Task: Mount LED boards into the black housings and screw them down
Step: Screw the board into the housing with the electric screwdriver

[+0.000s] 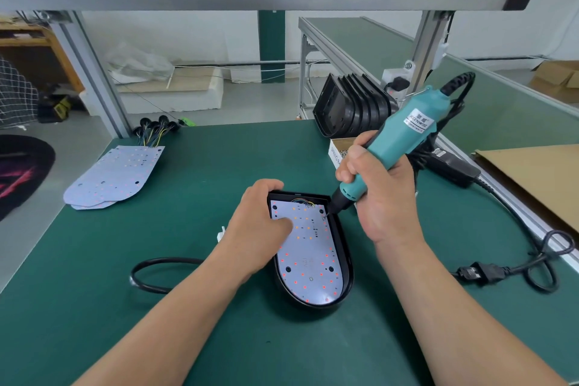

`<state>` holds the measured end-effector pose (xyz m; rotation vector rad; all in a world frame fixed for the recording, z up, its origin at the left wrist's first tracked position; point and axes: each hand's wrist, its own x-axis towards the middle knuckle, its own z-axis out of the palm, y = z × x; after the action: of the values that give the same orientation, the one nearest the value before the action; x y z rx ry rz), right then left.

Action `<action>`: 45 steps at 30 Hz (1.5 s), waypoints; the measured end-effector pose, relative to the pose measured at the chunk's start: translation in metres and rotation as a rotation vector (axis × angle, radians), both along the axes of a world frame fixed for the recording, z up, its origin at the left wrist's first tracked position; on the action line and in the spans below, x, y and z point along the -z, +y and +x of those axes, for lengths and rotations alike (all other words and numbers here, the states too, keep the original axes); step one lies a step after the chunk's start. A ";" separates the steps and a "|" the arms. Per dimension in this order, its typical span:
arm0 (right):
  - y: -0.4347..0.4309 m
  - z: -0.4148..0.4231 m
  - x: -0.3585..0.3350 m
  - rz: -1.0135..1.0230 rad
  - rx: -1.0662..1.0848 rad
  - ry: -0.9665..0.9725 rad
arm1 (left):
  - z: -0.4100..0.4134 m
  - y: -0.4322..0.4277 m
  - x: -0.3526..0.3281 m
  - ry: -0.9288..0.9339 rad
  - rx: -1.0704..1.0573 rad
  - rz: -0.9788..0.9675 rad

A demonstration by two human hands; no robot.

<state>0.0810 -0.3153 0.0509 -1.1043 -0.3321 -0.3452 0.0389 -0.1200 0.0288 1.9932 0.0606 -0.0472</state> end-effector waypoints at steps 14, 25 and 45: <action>-0.006 -0.003 -0.010 0.104 -0.093 -0.019 | -0.001 0.000 -0.002 -0.004 -0.007 0.029; -0.073 0.008 -0.009 0.617 0.099 0.133 | 0.015 0.005 -0.035 -0.311 0.000 0.422; -0.099 0.014 -0.004 0.791 0.119 0.109 | 0.120 -0.143 -0.033 -0.320 0.522 0.987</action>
<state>0.0953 -0.4146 0.0546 -0.3617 -0.0155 -0.4659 0.1591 -0.2630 0.0617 2.9161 -0.7813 -0.0345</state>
